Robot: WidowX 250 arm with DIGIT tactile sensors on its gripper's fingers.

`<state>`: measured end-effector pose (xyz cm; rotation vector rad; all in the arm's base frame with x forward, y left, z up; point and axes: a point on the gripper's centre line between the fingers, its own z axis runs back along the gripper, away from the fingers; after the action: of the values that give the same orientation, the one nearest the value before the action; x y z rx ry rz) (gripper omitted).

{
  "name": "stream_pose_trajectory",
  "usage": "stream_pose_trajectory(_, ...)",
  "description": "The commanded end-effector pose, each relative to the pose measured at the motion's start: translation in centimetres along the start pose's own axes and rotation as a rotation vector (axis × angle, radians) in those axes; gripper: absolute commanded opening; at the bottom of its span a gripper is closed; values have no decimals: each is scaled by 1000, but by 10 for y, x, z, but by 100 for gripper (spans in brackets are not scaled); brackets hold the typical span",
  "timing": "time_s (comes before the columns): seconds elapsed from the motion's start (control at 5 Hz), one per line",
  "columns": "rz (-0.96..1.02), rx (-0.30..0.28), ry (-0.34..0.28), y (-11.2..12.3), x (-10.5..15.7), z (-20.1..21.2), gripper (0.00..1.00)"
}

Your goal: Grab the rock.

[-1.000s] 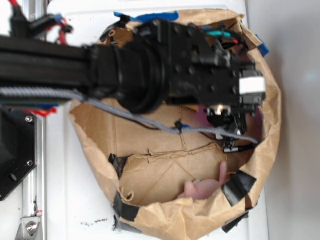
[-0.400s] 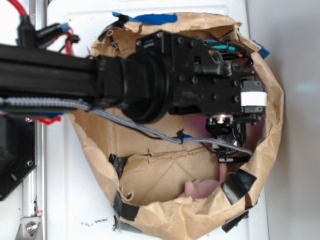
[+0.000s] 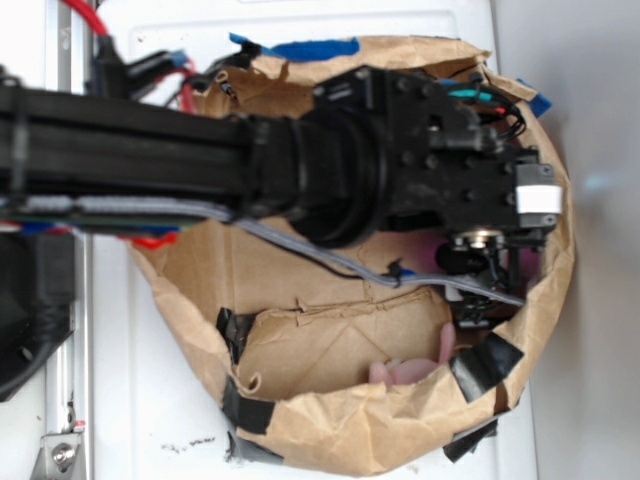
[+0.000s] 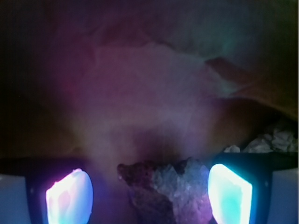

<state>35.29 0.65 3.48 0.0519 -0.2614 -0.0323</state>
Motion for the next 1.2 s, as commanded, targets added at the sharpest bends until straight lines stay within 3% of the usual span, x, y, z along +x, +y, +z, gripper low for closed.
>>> stream_pose_trajectory(0.0, 40, 40, 1, -5, 5, -1, 100)
stream_pose_trajectory(0.2, 44, 47, -5, -5, 3, 0, 0)
stream_pose_trajectory(1.0, 25, 49, -15, -2, -1, 8, 0)
